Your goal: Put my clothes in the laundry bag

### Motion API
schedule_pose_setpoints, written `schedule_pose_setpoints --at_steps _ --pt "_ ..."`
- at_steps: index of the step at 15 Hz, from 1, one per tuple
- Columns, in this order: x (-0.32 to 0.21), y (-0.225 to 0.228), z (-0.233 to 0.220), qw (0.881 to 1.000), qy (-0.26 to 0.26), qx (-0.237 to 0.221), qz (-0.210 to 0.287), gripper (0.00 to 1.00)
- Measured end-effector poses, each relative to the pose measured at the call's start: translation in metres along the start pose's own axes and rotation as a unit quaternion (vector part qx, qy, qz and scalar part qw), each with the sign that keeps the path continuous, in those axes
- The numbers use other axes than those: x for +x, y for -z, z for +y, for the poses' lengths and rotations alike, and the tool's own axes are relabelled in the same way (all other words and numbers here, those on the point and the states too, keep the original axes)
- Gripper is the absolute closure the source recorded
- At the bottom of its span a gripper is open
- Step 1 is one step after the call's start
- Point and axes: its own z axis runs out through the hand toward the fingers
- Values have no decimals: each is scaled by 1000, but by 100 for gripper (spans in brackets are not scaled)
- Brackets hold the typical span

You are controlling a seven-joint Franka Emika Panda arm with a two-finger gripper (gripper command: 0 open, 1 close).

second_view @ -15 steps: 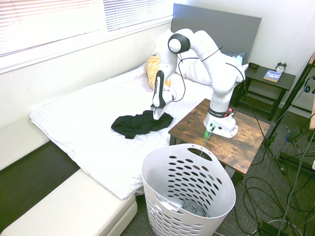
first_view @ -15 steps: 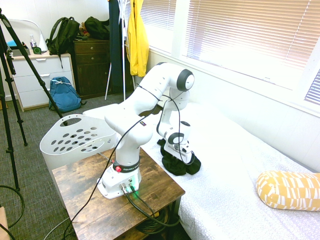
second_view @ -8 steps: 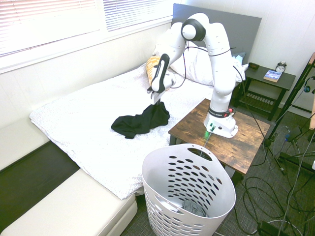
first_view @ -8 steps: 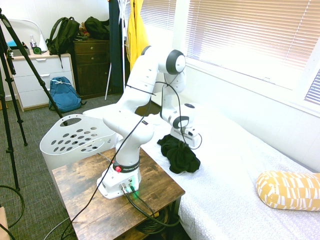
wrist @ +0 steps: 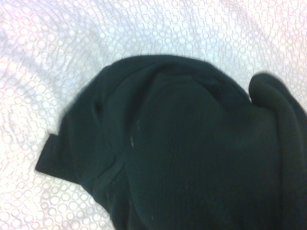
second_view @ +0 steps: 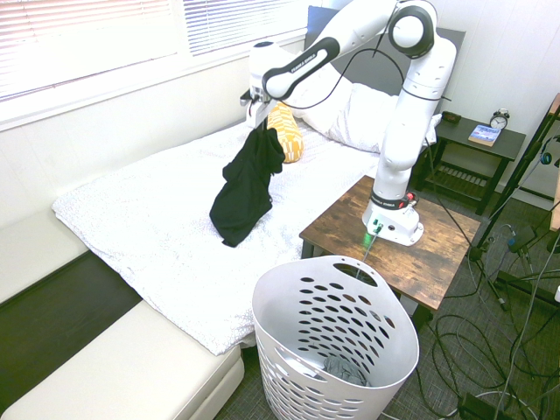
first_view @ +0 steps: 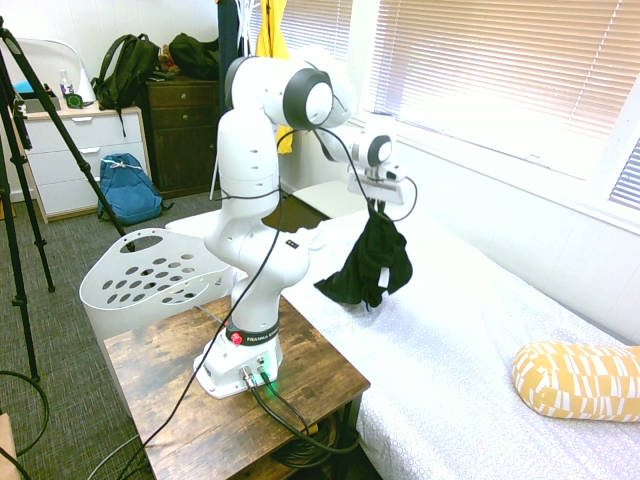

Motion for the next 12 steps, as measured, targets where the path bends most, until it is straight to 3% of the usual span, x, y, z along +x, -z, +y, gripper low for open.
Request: schedule_pose_setpoints --at_steps 6,9,12 --pt "-67 152 -71 998 44 -1 39 100" --pt "-154 239 -89 995 88 9 51 100" --pt "-236 270 -76 989 135 4 56 100"
